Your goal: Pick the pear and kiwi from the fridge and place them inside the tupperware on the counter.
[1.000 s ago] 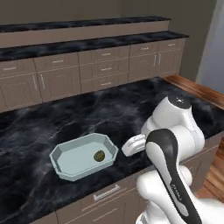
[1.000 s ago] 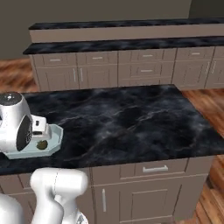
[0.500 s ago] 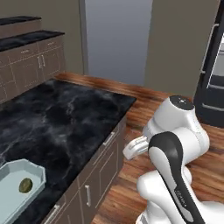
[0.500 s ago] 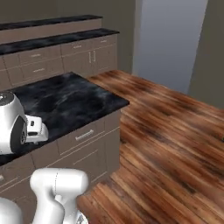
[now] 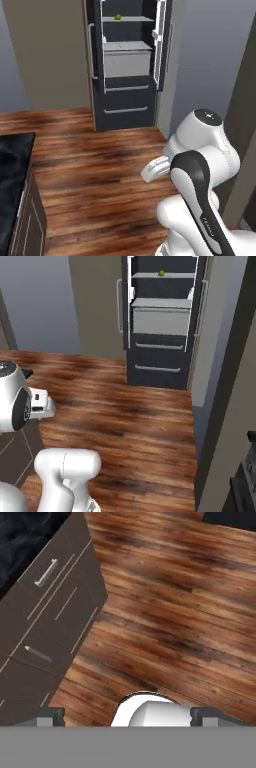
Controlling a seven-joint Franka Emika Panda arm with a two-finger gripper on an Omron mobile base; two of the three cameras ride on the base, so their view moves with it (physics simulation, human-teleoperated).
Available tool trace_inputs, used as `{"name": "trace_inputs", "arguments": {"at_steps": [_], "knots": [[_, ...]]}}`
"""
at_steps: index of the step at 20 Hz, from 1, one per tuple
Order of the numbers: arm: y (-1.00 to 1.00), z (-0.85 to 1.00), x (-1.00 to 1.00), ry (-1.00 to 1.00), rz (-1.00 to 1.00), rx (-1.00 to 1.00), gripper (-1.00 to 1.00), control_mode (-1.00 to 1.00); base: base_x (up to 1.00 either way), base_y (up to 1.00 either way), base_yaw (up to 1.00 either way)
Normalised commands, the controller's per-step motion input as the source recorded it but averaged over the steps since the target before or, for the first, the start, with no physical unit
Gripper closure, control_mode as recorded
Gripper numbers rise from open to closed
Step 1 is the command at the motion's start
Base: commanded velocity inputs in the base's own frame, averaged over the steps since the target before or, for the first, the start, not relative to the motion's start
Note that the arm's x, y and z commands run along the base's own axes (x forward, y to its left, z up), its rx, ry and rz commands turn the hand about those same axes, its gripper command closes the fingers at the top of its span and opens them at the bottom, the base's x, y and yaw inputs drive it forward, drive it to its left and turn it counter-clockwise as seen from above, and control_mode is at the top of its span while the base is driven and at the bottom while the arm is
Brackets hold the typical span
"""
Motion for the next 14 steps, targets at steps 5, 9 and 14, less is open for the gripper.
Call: {"name": "trace_inputs", "arguments": {"at_steps": [5, 9, 14], "knots": [[0.0, 0.0, 0.0, 0.0, 0.0, 0.0, -1.0, 1.0, 0.38, -0.5, -0.96], [0.0, 0.0, 0.0, 0.0, 0.0, 0.0, -1.0, 1.0, 0.9, -0.22, -0.35], [0.0, 0.0, 0.0, 0.0, 0.0, 0.0, -1.0, 1.0, 1.0, 0.0, 0.21]]}}
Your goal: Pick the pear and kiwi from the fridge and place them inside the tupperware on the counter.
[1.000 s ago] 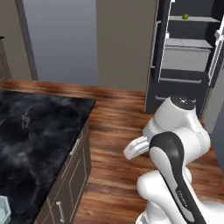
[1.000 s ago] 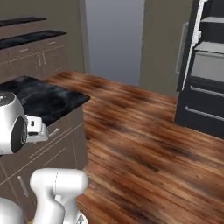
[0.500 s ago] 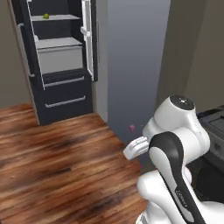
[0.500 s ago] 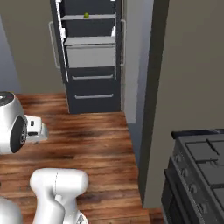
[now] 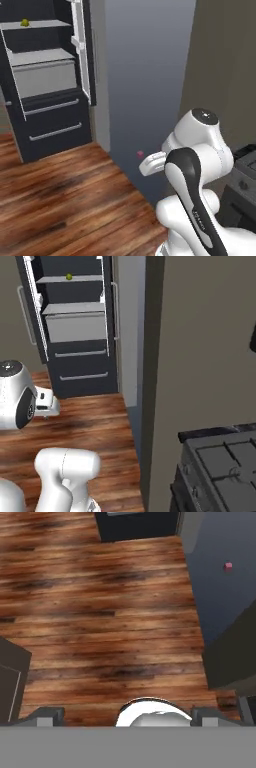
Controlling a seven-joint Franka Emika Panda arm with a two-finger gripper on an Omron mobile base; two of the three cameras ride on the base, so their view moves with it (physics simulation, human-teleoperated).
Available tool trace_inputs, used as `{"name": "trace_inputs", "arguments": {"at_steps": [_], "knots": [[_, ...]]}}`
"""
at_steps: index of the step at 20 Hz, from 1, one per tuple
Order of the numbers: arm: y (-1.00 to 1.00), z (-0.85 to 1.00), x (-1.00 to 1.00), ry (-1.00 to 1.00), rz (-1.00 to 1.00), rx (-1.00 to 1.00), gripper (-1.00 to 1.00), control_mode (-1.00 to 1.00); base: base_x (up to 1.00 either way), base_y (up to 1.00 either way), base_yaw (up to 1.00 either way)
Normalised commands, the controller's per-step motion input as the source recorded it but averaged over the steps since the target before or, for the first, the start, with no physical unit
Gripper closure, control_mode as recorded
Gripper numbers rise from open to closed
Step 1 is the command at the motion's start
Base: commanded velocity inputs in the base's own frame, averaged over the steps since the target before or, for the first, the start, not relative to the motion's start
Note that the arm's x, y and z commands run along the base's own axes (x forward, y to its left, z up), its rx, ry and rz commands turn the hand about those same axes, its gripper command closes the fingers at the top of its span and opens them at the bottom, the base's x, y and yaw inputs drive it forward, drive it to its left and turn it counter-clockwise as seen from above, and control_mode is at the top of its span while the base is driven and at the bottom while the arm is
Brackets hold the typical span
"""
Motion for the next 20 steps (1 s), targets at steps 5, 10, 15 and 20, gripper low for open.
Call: {"name": "trace_inputs", "arguments": {"at_steps": [5, 10, 15, 20], "knots": [[0.0, 0.0, 0.0, 0.0, 0.0, 0.0, -1.0, 1.0, 1.0, 0.0, 0.64], [0.0, 0.0, 0.0, 0.0, 0.0, 0.0, -1.0, 1.0, 1.0, -0.01, 0.24], [0.0, 0.0, 0.0, 0.0, 0.0, 0.0, -1.0, 1.0, 1.0, -0.02, 0.0], [0.0, 0.0, 0.0, 0.0, 0.0, 0.0, -1.0, 1.0, 0.99, -0.05, -0.04]]}}
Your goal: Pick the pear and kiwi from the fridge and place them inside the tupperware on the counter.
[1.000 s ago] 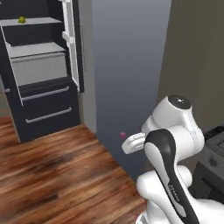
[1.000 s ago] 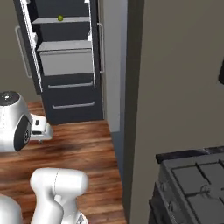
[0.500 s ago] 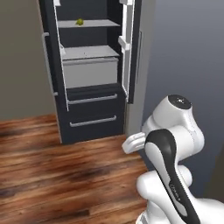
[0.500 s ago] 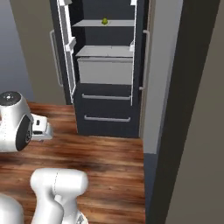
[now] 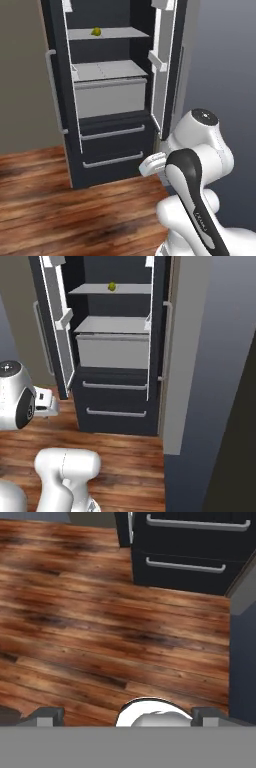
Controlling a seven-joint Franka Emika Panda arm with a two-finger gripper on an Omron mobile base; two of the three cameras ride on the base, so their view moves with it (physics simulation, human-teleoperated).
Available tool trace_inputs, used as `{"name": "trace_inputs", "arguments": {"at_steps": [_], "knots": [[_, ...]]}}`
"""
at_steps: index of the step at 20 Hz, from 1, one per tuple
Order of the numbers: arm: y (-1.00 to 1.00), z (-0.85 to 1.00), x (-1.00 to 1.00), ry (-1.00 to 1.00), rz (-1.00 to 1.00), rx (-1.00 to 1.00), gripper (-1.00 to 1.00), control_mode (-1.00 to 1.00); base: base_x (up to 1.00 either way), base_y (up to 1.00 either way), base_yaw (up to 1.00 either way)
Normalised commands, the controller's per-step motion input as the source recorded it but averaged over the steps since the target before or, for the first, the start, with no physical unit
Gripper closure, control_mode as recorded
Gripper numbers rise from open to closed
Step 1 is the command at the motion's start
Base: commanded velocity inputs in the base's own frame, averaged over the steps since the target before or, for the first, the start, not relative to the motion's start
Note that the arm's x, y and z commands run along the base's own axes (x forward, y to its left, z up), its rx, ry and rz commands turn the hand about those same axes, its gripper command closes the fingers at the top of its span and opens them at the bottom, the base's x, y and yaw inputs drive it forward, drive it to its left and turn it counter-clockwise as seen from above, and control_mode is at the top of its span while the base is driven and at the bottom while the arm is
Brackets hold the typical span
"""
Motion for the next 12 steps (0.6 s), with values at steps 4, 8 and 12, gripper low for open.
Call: {"name": "trace_inputs", "arguments": {"at_steps": [4, 8, 12], "knots": [[0.0, 0.0, 0.0, 0.0, 0.0, 0.0, -1.0, 1.0, 0.92, -0.04, -0.18], [0.0, 0.0, 0.0, 0.0, 0.0, 0.0, -1.0, 1.0, 0.88, -0.03, -0.19], [0.0, 0.0, 0.0, 0.0, 0.0, 0.0, -1.0, 1.0, 0.87, -0.03, -0.12]]}}
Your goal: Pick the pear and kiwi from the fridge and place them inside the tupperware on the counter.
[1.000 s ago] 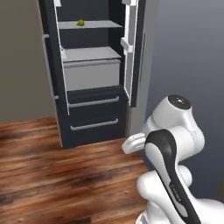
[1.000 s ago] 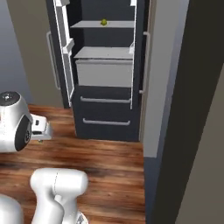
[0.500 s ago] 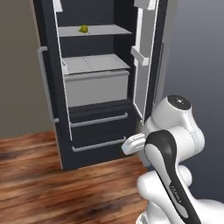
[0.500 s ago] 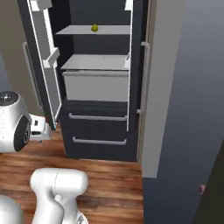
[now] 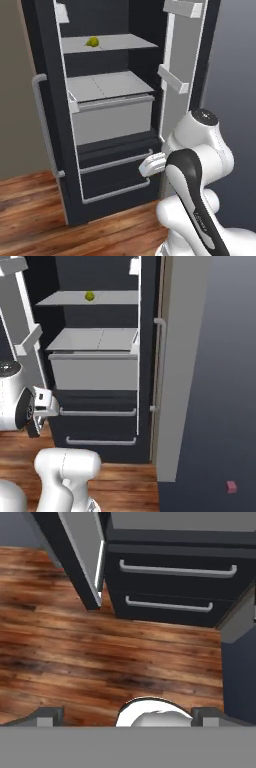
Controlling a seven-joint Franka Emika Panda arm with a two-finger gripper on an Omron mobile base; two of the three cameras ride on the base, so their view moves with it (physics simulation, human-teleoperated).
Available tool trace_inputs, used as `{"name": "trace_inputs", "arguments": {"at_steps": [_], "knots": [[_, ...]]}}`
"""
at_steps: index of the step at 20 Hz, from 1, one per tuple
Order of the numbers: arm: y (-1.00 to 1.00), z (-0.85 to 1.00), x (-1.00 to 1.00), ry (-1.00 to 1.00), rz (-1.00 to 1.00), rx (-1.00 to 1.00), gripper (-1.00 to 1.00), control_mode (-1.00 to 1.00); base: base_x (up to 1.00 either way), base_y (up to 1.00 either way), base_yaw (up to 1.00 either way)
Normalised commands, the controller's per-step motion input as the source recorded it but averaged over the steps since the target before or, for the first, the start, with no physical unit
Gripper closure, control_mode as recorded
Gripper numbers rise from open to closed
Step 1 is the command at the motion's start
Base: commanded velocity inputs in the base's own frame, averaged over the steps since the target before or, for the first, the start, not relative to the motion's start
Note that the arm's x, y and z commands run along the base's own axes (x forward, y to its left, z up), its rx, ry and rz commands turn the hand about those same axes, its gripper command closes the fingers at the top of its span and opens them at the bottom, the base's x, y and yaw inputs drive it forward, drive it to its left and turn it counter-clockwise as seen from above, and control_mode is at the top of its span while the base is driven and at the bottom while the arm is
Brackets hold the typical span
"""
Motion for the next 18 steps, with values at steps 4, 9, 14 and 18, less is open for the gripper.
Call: {"name": "trace_inputs", "arguments": {"at_steps": [4, 9, 14, 18], "knots": [[0.0, 0.0, 0.0, 0.0, 0.0, 0.0, -1.0, 1.0, 0.8, -0.08, 0.0], [0.0, 0.0, 0.0, 0.0, 0.0, 0.0, -1.0, 1.0, 0.65, -0.16, 0.0], [0.0, 0.0, 0.0, 0.0, 0.0, 0.0, -1.0, 1.0, 0.46, -0.19, 0.0], [0.0, 0.0, 0.0, 0.0, 0.0, 0.0, -1.0, 1.0, 0.45, -0.16, 0.0]]}}
